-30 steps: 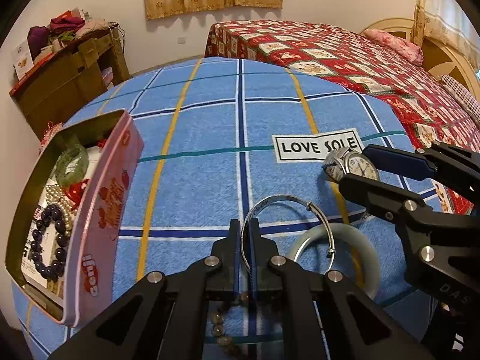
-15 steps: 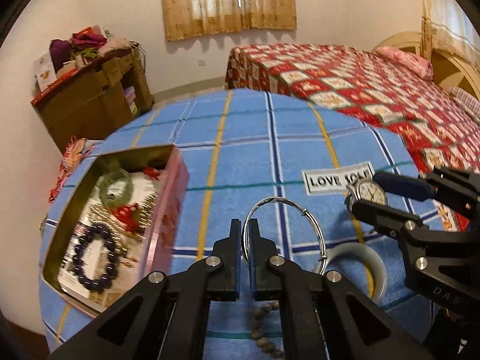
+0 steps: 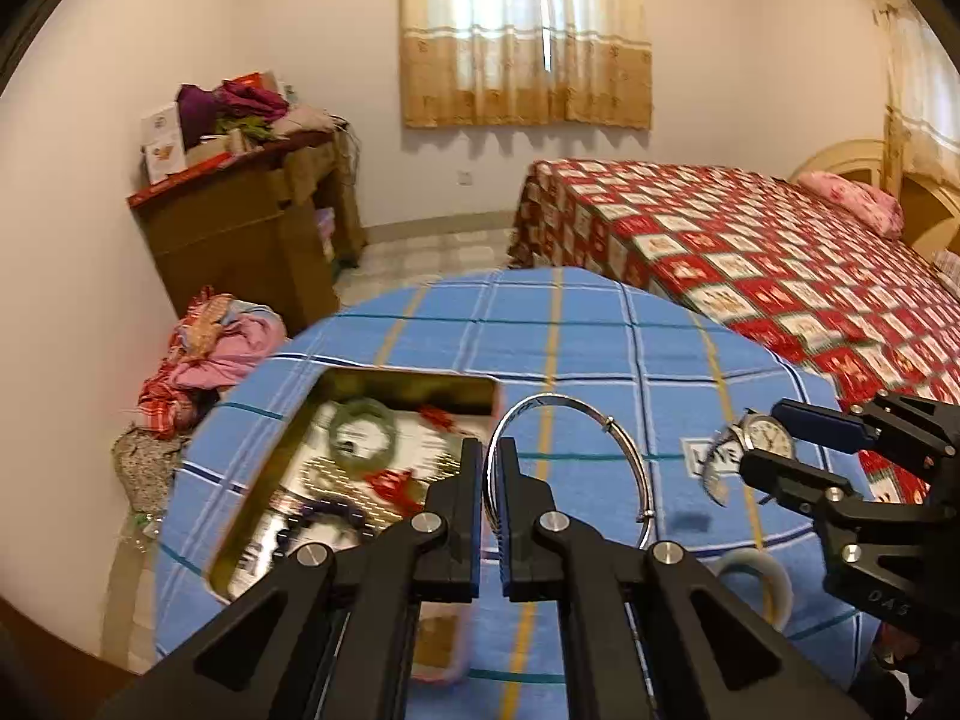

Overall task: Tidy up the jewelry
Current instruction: 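Grasp and lift the silver hoop with the left gripper while the right gripper carries the watch, then lower the hoop and watch into the tin and open both grippers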

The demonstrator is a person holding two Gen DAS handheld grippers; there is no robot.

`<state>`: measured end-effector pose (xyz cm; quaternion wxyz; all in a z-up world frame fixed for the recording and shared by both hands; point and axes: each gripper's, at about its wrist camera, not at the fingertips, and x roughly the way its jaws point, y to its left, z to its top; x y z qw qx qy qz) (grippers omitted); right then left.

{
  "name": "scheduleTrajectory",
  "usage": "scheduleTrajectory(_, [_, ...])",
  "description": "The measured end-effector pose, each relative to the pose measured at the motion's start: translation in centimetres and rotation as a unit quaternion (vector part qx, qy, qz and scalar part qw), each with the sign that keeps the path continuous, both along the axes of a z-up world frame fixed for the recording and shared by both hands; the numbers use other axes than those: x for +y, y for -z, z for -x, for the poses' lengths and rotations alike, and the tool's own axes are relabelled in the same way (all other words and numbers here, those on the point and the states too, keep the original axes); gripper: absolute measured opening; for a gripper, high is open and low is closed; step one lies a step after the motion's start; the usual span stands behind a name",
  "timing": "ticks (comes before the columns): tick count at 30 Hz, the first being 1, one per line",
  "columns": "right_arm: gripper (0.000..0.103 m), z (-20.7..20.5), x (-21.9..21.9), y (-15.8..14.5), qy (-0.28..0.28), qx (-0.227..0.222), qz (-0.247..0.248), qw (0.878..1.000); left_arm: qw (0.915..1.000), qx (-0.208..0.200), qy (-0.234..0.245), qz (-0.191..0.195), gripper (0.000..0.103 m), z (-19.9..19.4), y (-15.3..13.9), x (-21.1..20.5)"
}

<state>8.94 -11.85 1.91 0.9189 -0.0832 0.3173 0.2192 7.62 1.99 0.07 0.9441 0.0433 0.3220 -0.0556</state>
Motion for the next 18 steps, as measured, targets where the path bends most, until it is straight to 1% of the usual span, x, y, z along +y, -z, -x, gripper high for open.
scheduleTrajectory(10, [0.038, -1.3, 3.3, -2.1, -0.038, -0.026, 0.004, 0.999, 0.9984, -0.013, -0.055, -0.003, 0.003, -0.6, -0.9, 4.9])
scheduleTrajectory(18, [0.038, -2.4, 6.5, -3.6, -0.073, -0.044, 0.007, 0.996, 0.9965, -0.009, -0.083, -0.004, 0.003, -1.6, -0.4, 7.6])
